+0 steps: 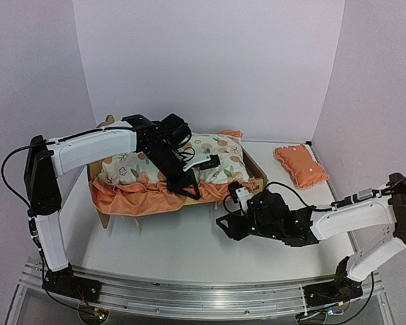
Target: Set up the pet bed
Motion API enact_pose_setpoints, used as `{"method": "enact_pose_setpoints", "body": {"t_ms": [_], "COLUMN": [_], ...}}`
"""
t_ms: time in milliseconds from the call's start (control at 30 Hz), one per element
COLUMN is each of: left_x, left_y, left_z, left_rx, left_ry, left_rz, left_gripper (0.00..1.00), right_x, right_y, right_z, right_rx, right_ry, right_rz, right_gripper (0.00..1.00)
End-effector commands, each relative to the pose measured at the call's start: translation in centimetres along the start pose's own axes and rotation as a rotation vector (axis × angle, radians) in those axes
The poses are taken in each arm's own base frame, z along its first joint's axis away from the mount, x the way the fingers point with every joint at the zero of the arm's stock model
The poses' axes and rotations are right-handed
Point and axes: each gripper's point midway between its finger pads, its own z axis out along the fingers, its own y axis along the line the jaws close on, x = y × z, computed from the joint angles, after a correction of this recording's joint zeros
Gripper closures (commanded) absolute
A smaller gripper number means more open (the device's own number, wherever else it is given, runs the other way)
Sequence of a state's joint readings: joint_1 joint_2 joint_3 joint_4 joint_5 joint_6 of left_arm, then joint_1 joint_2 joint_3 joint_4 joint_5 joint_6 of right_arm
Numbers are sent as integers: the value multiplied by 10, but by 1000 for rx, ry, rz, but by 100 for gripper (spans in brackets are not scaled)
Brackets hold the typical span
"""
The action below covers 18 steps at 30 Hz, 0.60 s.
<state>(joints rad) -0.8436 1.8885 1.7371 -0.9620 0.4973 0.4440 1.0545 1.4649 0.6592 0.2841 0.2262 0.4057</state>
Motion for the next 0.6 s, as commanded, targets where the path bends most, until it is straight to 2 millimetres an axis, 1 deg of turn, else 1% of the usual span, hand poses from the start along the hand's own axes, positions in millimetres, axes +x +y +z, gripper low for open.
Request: {"method": "enact_pose_setpoints", "body": {"t_ms": [0, 233, 433, 500, 567], "left_x": [-59, -63, -67, -67, -66], "left_y": [-3, -5, -8, -8, -9], "left_z": [-47, -50, -51, -51, -51], "left_rx": [-67, -57, -41, -37, -36], "left_ry": [-181, -196, -212, -211, -210], "left_rz": [95, 104, 105, 105, 106], "left_gripper": [100, 100, 100, 100, 100], "right_x": [-52, -67, -79, -81, -83], "right_y": [-12, -23, -33, -33, -31], "right_z": [3, 14, 17, 18, 21], "right_rx": [94, 163, 228, 233, 226], "right_ry": [-285, -418, -501, -517, -524], "right_rz": [3, 31, 61, 58, 52], "right_gripper": [52, 52, 53, 55, 61]}}
